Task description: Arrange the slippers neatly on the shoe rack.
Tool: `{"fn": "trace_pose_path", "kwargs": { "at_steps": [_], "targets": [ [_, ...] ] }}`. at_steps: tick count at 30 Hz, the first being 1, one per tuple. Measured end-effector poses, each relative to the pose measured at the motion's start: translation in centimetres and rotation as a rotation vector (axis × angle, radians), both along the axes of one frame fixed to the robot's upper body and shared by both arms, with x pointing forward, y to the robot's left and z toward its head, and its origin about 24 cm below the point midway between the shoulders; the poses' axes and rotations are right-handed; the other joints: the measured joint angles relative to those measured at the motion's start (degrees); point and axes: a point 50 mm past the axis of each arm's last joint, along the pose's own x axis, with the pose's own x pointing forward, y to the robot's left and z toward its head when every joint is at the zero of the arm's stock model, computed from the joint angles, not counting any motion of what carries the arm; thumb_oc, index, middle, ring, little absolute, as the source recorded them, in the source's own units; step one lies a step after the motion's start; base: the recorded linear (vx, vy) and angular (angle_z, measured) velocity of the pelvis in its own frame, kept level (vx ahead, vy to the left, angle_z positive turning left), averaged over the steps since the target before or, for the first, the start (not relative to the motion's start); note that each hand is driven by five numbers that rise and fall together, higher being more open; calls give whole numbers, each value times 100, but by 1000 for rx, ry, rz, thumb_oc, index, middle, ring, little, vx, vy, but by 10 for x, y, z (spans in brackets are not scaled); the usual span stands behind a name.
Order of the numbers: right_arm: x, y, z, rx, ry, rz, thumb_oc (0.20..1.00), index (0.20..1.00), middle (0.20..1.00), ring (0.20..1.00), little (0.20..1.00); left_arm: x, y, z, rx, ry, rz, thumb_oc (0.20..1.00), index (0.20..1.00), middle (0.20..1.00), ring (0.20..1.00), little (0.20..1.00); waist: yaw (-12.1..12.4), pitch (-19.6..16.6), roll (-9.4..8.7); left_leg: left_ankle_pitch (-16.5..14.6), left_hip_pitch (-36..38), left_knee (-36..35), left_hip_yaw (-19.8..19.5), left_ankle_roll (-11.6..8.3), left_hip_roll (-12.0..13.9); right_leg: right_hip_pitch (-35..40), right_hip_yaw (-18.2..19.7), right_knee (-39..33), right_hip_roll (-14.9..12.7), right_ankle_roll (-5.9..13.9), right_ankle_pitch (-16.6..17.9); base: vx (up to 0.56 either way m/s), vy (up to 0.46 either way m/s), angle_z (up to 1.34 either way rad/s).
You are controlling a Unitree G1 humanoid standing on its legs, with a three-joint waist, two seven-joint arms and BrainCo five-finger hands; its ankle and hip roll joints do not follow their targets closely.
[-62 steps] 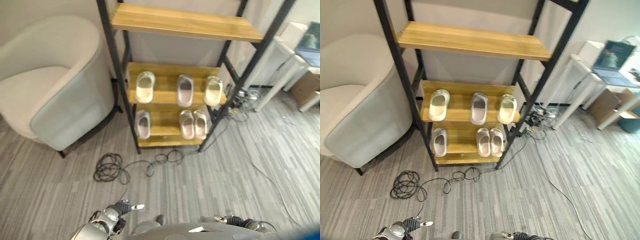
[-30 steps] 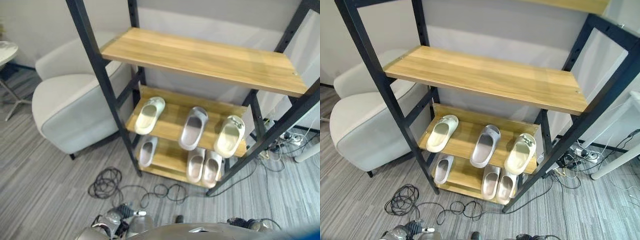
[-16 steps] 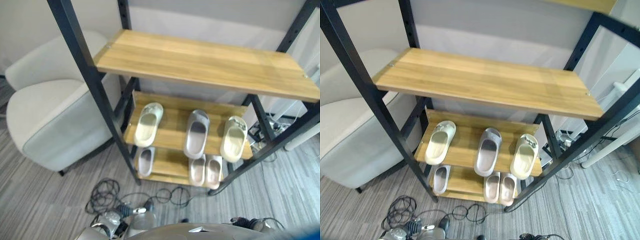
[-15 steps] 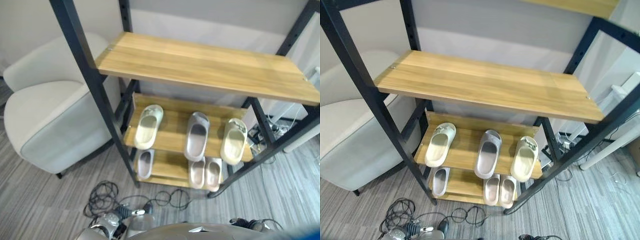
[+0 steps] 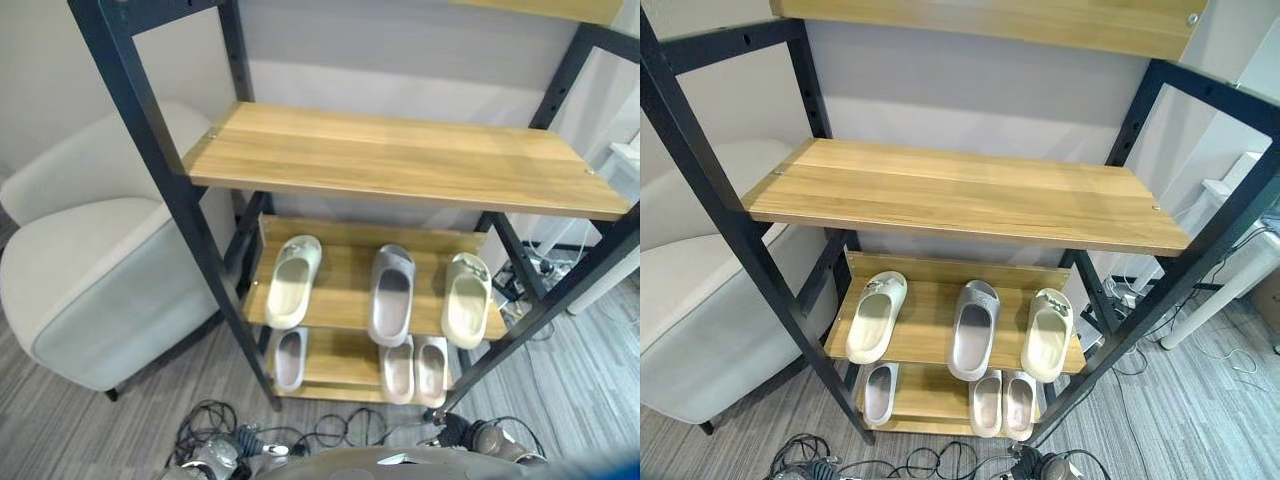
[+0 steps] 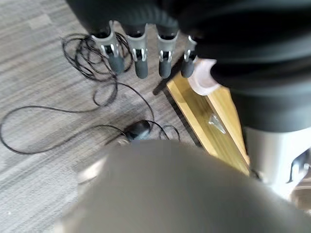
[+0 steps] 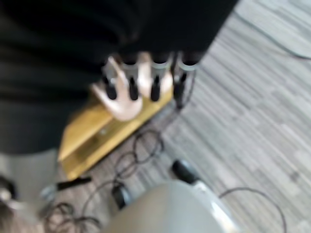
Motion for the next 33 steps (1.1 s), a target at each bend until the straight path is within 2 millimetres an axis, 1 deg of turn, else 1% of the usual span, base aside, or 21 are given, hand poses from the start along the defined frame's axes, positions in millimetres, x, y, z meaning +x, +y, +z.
{"fn": "trace_pose_path", "kwargs": {
  "at_steps": [1, 3, 6, 11, 14, 16, 18, 22, 25, 26, 27, 28, 29, 30, 31, 32, 33],
  "targets": [
    [-7, 1, -2, -3, 22, 12, 1000, 1000, 1000, 1000, 1000, -1, 1, 0, 5, 5, -10, 1000, 1000, 1000, 1000, 1000, -2, -45, -26, -1, -9, -1, -1, 1, 0, -5, 1, -1, -1, -1, -7, 0, 0, 0],
    [-13, 2, -4, -2, 39, 8, 1000, 1000, 1000, 1000, 1000, -2, 3, 0, 10, 8, -11, 1000, 1000, 1000, 1000, 1000, -2, -90, -72, 0, -9, -1, 3, 1, 2, -8, 5, -2, -1, 6, -3, 20, 21, -1],
    [-18, 5, -5, 6, 48, 6, 1000, 1000, 1000, 1000, 1000, -4, 5, 0, 19, 16, -29, 1000, 1000, 1000, 1000, 1000, 4, -203, -150, 0, -35, -1, 17, 1, 5, -43, 26, -7, -1, -15, -17, 18, 13, -2],
    [-16, 5, -5, -14, 30, 25, 1000, 1000, 1000, 1000, 1000, -6, 6, 0, 30, 24, -58, 1000, 1000, 1000, 1000, 1000, 12, -242, -165, 7, -54, -2, 71, -5, 2, -90, 72, -22, -10, -8, -14, 16, 18, -5],
    [-6, 0, -1, -37, -30, 25, 1000, 1000, 1000, 1000, 1000, -6, 6, 0, 34, 22, -63, 1000, 1000, 1000, 1000, 1000, 11, -250, -155, 9, -69, -2, 136, -2, 13, -137, 134, -19, -10, 1, -6, -7, 17, -12],
    [7, -2, 4, -37, -96, 30, 1000, 1000, 1000, 1000, 1000, -6, 5, 0, 36, 22, -72, 1000, 1000, 1000, 1000, 1000, -33, -251, -153, 10, -72, -3, 161, 1, 10, -163, 160, -2, -14, -3, 8, 9, 22, -8],
    [14, -3, 7, -43, -128, 17, 1000, 1000, 1000, 1000, 1000, -6, 5, 0, 36, 23, -75, 1000, 1000, 1000, 1000, 1000, -73, -252, -154, 10, -73, -3, 167, 2, 12, -167, 165, 0, -16, 17, 12, -2, 8, -2],
    [17, 0, 8, -25, -145, 9, 1000, 1000, 1000, 1000, 1000, -6, 5, 0, 34, 21, -75, 1000, 1000, 1000, 1000, 1000, -81, -248, -123, 8, -74, -5, 172, 7, 10, -167, 166, 4, -18, 34, 32, 0, 0, 0],
    [29, 8, 14, 14, -202, 20, 1000, 1000, 1000, 1000, 1000, -7, 4, 0, 34, 20, -74, 1000, 1000, 1000, 1000, 1000, -116, -235, -91, 7, -74, -5, 173, 8, 14, -166, 173, 0, -15, 65, 62, -43, 4, 0],
    [53, 21, 63, 143, -430, 88, 1000, 1000, 1000, 1000, 1000, 2, -4, 1, 9, -25, -75, 1000, 1000, 1000, 1000, 1000, -243, -203, -56, 120, -169, 26, 186, -11, 47, -275, 127, 12, -9, 128, 90, -95, 13, 10],
    [58, 27, 117, 278, -667, 113, 1000, 1000, 1000, 1000, 1000, 8, -8, 2, -18, -67, -52, 1000, 1000, 1000, 1000, 1000, -242, -142, 23, 147, -257, 32, 166, -29, 52, -367, 89, 45, -9, 188, 100, -132, 14, 13],
    [38, 34, 203, 461, -990, 189, 1000, 1000, 1000, 1000, 1000, 2, -10, 2, -36, -91, -18, 1000, 1000, 1000, 1000, 1000, -283, -39, 153, 146, -224, 3, 220, -33, 31, -379, 148, 139, -2, 209, 122, -35, 8, -29],
    [33, 36, 222, 521, -1053, 288, 1000, 1000, 1000, 1000, 1000, -13, 0, 0, -9, -50, -13, 1000, 1000, 1000, 1000, 1000, -475, -41, 69, 62, -107, 28, 332, -8, 74, -369, 236, 150, 61, 257, 152, -70, 3, -59],
    [26, 30, 216, 504, -995, 307, 1000, 1000, 1000, 1000, 1000, -19, 5, 0, 4, -31, -4, 1000, 1000, 1000, 1000, 1000, -527, -49, 75, -14, -24, 0, 423, -33, 125, -323, 336, 123, 87, 252, 149, -32, 2, -67],
    [9, 18, 202, 468, -881, 284, 1000, 1000, 1000, 1000, 1000, -18, 12, 2, 25, -32, -11, 1000, 1000, 1000, 1000, 1000, -601, -91, -9, -26, -22, -2, 465, -52, 156, -328, 360, 114, 102, 245, 149, -26, -1, -28],
    [1, 12, 196, 446, -818, 300, 1000, 1000, 1000, 1000, 1000, -17, 9, 1, 19, -35, -18, 1000, 1000, 1000, 1000, 1000, -598, -94, 4, -32, -41, -3, 473, -43, 157, -327, 362, 107, 98, 224, 118, -10, 5, -16],
    [-17, 0, 182, 410, -671, 331, 1000, 1000, 1000, 1000, 1000, -13, 8, 2, 18, -45, -29, 1000, 1000, 1000, 1000, 1000, -679, -67, -22, -30, -64, -3, 512, -46, 154, -402, 396, 100, 85, 193, 63, 24, 8, -17]
  ]
}}
